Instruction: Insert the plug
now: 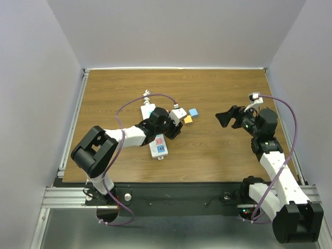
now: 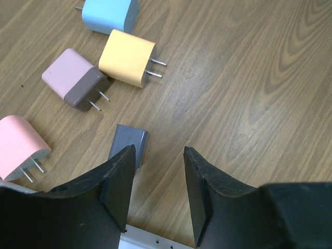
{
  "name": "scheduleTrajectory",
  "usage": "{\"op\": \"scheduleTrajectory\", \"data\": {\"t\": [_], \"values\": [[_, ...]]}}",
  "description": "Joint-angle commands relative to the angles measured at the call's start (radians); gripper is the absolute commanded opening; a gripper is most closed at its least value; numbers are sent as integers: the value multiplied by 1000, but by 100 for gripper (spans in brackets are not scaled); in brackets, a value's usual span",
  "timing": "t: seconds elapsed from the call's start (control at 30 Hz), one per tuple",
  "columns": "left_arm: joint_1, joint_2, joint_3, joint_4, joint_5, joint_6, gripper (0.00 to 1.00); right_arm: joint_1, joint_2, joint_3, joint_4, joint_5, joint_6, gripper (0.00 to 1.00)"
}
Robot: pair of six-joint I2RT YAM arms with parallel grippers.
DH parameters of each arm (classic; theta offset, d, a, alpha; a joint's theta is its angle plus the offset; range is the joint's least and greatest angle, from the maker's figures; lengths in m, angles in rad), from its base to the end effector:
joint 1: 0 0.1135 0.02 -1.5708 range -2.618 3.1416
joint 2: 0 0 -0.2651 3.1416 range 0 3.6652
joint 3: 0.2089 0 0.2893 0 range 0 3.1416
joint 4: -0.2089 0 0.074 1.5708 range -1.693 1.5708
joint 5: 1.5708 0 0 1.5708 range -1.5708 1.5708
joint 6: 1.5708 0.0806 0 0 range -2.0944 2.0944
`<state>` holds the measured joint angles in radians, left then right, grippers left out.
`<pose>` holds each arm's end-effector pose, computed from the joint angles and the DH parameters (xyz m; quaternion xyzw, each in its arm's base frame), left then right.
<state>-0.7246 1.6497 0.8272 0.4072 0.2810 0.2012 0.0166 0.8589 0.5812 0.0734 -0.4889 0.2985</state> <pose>0.2967 -0.2925 0.1501 0.4388 0.7080 -0.2532 0.4920 0.2769 0.0425 0.2649 -0.0456 0.7665 0.2815 0.5755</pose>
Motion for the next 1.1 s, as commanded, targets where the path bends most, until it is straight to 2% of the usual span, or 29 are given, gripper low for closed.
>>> {"op": "scheduleTrajectory", "data": {"t": [0.0,0.4,1.07], "values": [[7,21,58,41,-2,47,52,5,-8,58,17,-33,-19,100],[54,104,66,56,23,72,49,6,-1,63,16,-65,-19,100],[57,156,50,71,130,29,50,5,20,55,17,-71,-24,100]]}}
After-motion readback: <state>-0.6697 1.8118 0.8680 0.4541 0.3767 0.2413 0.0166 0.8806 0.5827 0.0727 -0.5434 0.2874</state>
